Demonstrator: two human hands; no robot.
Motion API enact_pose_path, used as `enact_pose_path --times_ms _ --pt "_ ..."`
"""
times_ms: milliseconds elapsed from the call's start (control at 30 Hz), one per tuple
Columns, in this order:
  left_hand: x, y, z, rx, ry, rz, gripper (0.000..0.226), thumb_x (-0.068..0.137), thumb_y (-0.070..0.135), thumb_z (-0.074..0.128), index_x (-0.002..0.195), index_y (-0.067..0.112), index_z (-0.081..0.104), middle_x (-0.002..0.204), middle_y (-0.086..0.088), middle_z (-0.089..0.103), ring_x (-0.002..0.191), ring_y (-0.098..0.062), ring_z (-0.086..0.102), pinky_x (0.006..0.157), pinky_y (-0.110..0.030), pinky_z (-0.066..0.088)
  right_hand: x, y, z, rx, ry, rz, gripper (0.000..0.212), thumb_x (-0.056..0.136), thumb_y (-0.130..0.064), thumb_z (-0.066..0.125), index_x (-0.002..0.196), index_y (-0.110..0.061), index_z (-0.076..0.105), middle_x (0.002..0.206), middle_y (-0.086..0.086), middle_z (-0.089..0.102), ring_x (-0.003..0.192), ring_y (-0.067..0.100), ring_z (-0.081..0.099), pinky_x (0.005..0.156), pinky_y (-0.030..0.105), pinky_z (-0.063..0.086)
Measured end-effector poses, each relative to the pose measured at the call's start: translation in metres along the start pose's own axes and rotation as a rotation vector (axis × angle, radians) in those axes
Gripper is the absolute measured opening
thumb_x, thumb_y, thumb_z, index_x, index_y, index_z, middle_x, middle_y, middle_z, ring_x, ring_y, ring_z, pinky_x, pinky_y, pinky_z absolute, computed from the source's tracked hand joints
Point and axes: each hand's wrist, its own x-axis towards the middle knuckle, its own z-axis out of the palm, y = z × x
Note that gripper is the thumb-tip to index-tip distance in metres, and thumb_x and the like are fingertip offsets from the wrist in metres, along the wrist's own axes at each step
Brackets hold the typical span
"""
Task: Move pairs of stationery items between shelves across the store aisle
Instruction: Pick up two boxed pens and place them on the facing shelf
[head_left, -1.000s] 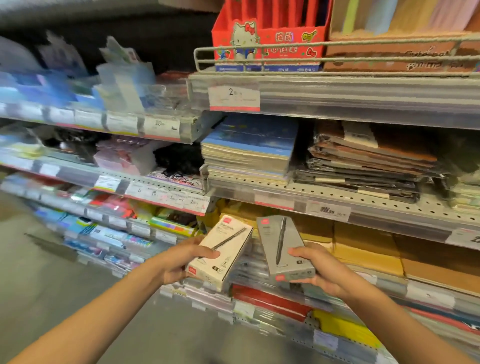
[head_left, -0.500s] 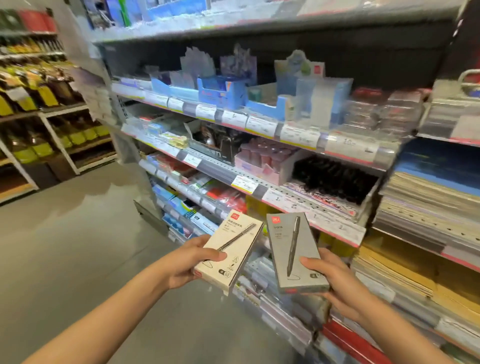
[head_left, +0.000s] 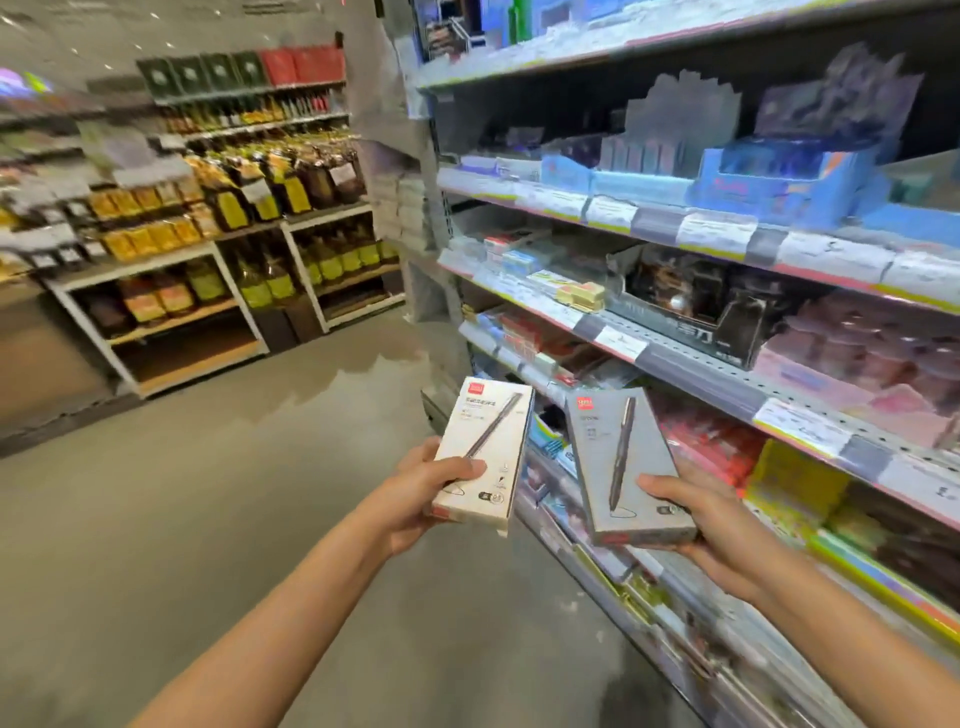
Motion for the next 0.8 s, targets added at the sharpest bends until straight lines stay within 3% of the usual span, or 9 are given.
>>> enact_pose_path --times_ms 67,133,200,267,367,433,567,667,800 --pt "0.018 0.004 -0.019 -0.022 0.012 0.01 0.054 0.058 0.014 0.068 0.109 0.006 0.055 0.073 -0.003 0.071 0.053 -0.011 0.067 0.045 -0.021 0.05 0.026 -0.003 0.016 -0.015 -0.003 0.007 0.052 0.073 -0.012 0.065 0.122 -0.005 0.05 0.095 0.015 0.07 0.071 0.025 0.067 0.074 0.042 0.053" --pt "0.038 0.01 -0.035 -0.041 0.028 0.022 0.037 0.065 0.007 0.069 0.099 0.01 0.054 0.063 0.001 0.072 0.051 -0.011 0.066 0.044 -0.022 0.051 0.054 -0.007 0.03 -0.017 -0.007 0.012 0.042 0.083 -0.009 0.058 0.124 -0.004 0.048 0.099 0.018 0.068 0.072 0.024 0.066 0.074 0.041 0.053" --pt "0.061 0.019 -0.05 -0.056 0.052 0.028 0.018 0.079 0.002 0.062 0.09 0.012 0.052 0.059 0.002 0.071 0.049 -0.011 0.066 0.044 -0.021 0.052 0.085 -0.011 0.041 -0.023 -0.006 0.012 0.037 0.086 -0.008 0.054 0.123 -0.005 0.049 0.095 0.014 0.069 0.068 0.021 0.068 0.069 0.038 0.056" --pt "0.09 0.029 -0.065 -0.049 0.034 0.039 0.013 0.081 0.003 0.06 0.093 0.008 0.057 0.061 0.002 0.072 0.051 -0.01 0.066 0.046 -0.021 0.053 0.116 -0.017 0.054 -0.039 -0.017 0.002 0.041 0.083 -0.009 0.059 0.122 -0.003 0.049 0.09 0.012 0.071 0.067 0.021 0.068 0.069 0.041 0.057" --pt "0.142 0.052 -0.089 -0.031 0.003 0.056 0.057 0.065 0.014 0.069 0.118 0.001 0.053 0.078 -0.004 0.073 0.06 -0.014 0.069 0.051 -0.026 0.054 0.17 -0.027 0.07 -0.071 -0.007 -0.018 0.057 0.069 -0.016 0.065 0.121 0.001 0.048 0.09 0.016 0.069 0.065 0.026 0.067 0.069 0.044 0.056" --pt "0.181 0.071 -0.105 -0.03 0.011 0.062 0.07 0.06 0.016 0.07 0.124 0.001 0.048 0.086 -0.007 0.073 0.063 -0.016 0.069 0.055 -0.029 0.056 0.21 -0.035 0.078 -0.063 0.023 -0.024 0.051 0.077 -0.012 0.065 0.122 -0.001 0.047 0.097 0.02 0.068 0.069 0.028 0.067 0.069 0.045 0.056" --pt "0.258 0.116 -0.132 -0.014 -0.027 0.063 0.075 0.06 0.018 0.071 0.128 0.002 0.043 0.1 -0.013 0.071 0.07 -0.018 0.069 0.07 -0.037 0.057 0.287 -0.061 0.09 -0.06 0.055 -0.039 0.042 0.083 -0.011 0.061 0.122 -0.003 0.047 0.104 0.023 0.067 0.074 0.029 0.067 0.063 0.043 0.058" --pt "0.312 0.146 -0.15 -0.014 -0.017 0.067 0.075 0.059 0.018 0.072 0.127 0.006 0.044 0.102 -0.013 0.071 0.076 -0.021 0.068 0.082 -0.044 0.053 0.341 -0.085 0.099 -0.044 0.06 -0.058 0.038 0.08 -0.007 0.062 0.116 -0.001 0.051 0.084 0.017 0.072 0.066 0.028 0.067 0.068 0.046 0.056" --pt "0.376 0.174 -0.167 -0.01 -0.014 0.06 0.069 0.062 0.015 0.073 0.124 0.004 0.045 0.101 -0.013 0.07 0.078 -0.023 0.065 0.09 -0.049 0.047 0.398 -0.111 0.108 -0.062 0.068 -0.109 0.021 0.087 -0.003 0.052 0.107 -0.007 0.059 0.075 0.008 0.073 0.056 0.019 0.068 0.05 0.028 0.056"
